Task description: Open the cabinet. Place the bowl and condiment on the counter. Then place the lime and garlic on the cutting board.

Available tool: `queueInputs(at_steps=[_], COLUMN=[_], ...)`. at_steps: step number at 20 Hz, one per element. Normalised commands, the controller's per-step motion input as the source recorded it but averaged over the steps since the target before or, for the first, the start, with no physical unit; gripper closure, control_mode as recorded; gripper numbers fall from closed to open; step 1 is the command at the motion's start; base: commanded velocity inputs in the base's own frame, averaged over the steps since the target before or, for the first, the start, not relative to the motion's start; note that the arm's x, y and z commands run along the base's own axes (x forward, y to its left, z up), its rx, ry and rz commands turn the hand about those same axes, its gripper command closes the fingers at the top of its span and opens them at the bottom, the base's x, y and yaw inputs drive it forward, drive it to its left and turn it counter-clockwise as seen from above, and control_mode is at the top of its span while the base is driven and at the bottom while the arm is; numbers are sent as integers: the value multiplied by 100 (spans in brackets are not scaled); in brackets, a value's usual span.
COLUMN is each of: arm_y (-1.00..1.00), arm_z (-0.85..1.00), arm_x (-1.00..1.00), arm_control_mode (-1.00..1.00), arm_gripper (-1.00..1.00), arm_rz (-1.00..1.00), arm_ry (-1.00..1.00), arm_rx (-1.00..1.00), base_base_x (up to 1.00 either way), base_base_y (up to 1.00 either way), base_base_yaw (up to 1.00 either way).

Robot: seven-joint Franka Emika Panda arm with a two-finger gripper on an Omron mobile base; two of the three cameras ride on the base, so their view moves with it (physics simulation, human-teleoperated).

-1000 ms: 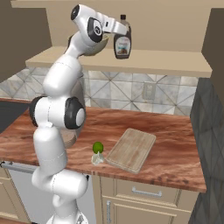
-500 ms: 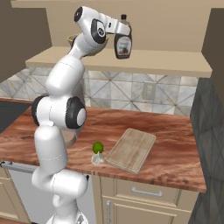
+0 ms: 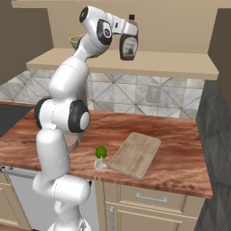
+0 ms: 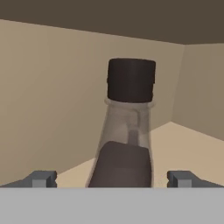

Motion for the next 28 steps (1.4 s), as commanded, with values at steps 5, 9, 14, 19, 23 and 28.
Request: queueInputs(at_steps=[5, 9, 14, 19, 23, 28], arm_y=[-5, -21, -26, -32, -35, -26], arm_z=[0, 0, 0, 3, 12, 10], arm_x=[2, 0, -14, -56, -83, -100], arm_control_mode=[-100, -100, -100, -100, -100, -100], arm_gripper=[100, 100, 100, 100, 100, 100], arm_rz=[-3, -9, -13, -13, -13, -9], arm_ry=[0, 0, 0, -1, -3, -13], arm_rx=[2, 11, 17, 22, 24, 24], base_base_x=[0, 0, 0, 0, 0, 0], base_base_y=[0, 0, 0, 0, 0, 0], base_base_yaw=[0, 0, 0, 0, 0, 0])
